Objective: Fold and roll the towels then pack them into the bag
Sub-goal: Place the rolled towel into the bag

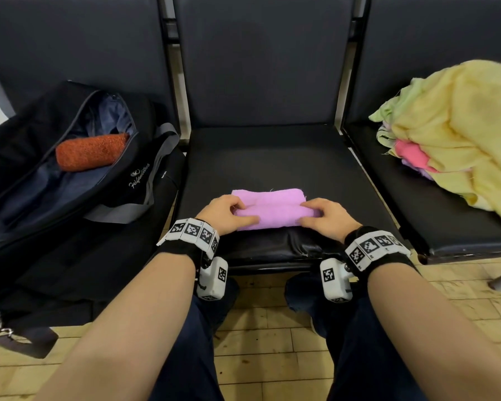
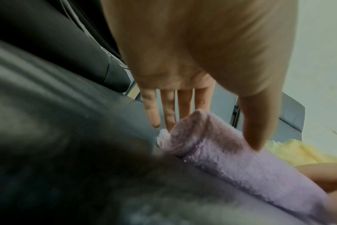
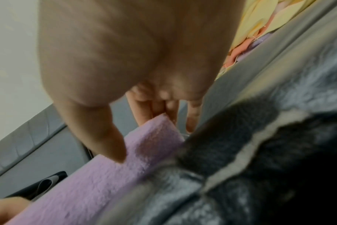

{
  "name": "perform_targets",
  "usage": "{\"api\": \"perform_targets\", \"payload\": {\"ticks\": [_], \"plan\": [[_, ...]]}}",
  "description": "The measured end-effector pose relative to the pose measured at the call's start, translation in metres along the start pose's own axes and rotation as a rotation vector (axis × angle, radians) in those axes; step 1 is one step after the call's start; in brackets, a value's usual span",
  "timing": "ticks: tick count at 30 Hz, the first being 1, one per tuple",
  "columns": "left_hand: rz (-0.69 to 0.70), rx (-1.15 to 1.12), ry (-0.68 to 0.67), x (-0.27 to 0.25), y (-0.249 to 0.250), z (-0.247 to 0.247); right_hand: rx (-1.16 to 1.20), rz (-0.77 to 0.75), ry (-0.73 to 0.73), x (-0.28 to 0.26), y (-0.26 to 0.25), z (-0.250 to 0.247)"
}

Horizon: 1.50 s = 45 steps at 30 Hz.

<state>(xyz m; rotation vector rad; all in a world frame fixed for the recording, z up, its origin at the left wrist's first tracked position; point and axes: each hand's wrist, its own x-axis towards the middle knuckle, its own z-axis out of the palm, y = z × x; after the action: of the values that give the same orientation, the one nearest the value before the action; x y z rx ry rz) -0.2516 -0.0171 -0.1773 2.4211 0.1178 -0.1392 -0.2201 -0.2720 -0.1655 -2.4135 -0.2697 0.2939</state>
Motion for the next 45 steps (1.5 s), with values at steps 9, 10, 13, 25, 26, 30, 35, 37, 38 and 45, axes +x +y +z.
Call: {"api": "perform_targets", "payload": {"ticks": [9, 10, 13, 25, 26, 30, 35, 37, 38, 45], "plan": [[0.031, 0.027, -0.045, 0.001, -0.002, 0.004, -0.027, -0.116, -0.012, 0.005, 0.002, 0.006], [0.010, -0.010, -0.030, 0.001, -0.003, 0.003, -0.015, -0.110, -0.005, 0.005, 0.001, 0.006], [-0.070, -0.231, -0.013, 0.003, -0.004, 0.001, 0.058, -0.062, 0.003, 0.006, -0.001, 0.005], [-0.123, -0.269, -0.050, 0.004, 0.000, -0.002, 0.071, 0.156, -0.003, 0.011, -0.002, 0.002], [-0.129, -0.246, -0.046, 0.004, 0.000, -0.002, 0.030, 0.140, 0.016, 0.012, -0.001, 0.003], [-0.026, -0.186, 0.051, 0.007, -0.004, 0.002, 0.139, -0.028, 0.227, 0.012, -0.003, 0.008], [0.079, -0.225, 0.149, 0.003, -0.001, 0.002, 0.100, -0.055, 0.255, 0.008, -0.002, 0.008], [0.054, -0.202, 0.119, 0.002, -0.002, 0.001, 0.042, -0.023, 0.201, 0.005, -0.003, 0.005], [0.034, -0.191, 0.095, 0.002, -0.003, 0.000, 0.004, -0.002, 0.146, 0.002, -0.004, 0.003], [0.023, 0.010, -0.132, 0.000, -0.007, -0.001, -0.064, 0.093, -0.072, 0.008, 0.007, 0.007]]}}
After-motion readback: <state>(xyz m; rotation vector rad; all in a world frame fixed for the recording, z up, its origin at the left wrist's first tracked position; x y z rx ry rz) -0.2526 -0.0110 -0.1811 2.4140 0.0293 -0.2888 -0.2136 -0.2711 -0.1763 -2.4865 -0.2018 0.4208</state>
